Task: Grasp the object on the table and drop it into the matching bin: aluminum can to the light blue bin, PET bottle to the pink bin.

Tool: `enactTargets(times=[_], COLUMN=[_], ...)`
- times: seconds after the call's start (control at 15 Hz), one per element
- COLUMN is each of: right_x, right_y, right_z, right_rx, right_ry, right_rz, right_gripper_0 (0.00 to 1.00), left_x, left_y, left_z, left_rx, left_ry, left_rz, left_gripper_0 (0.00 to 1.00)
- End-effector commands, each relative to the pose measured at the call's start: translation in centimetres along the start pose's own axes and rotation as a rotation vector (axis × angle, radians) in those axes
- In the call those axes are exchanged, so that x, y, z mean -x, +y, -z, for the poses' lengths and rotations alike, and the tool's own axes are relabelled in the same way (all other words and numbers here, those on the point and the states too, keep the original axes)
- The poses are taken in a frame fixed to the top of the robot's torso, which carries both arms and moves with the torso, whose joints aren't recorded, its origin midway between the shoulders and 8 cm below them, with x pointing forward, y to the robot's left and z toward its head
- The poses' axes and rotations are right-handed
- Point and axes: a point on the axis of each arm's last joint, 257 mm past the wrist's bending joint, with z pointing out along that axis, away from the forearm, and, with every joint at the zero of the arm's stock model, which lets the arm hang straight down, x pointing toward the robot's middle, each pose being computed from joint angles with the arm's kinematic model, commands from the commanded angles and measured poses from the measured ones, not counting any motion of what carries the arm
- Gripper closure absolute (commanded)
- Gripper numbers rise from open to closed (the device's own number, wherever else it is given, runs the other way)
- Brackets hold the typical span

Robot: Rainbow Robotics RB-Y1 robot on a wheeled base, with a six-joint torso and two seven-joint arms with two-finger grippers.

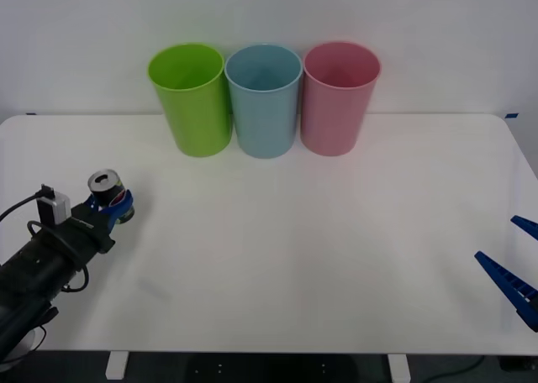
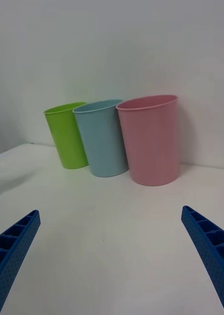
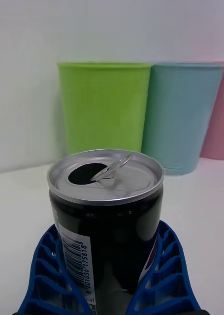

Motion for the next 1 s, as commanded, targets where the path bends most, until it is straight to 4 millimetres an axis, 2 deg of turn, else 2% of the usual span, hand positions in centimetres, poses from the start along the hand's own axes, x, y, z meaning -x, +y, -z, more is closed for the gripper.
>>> enactTargets(times=[0.07,0.13,0.2,0.4,0.67,1.0], right_x=[0.0,0.0,0.0,0.0,0.0,0.0], right_y=[0.0,0.0,0.0,0.0,0.0,0.0], right_z=[0.0,0.0,0.0,0.0,0.0,0.0], right_rx=[0.0,0.0,0.0,0.0,0.0,0.0], right_ry=[0.0,0.0,0.0,0.0,0.0,0.0], right_rz=[0.0,0.0,0.0,0.0,0.0,0.0], right_gripper_0=[0.0,0.0,0.0,0.0,0.0,0.0], left_x=[2.9,3.7,4.9,7.3,10.4,14.7], left_y=[-1.0,-1.4,-2.7,-3.6,-6.0,-6.7], left_z=[-0.1,-0.3,-1.3,-1.8,-4.8,-7.6], left_rx=[-0.022,-0.031,-0.066,-0.094,-0.173,-0.225], left_ry=[-0.064,-0.079,-0.101,-0.14,-0.178,-0.217], left_rz=[0.016,0.014,0.046,0.022,0.072,0.151], left_gripper_0=[1.0,1.0,1.0,1.0,1.0,1.0])
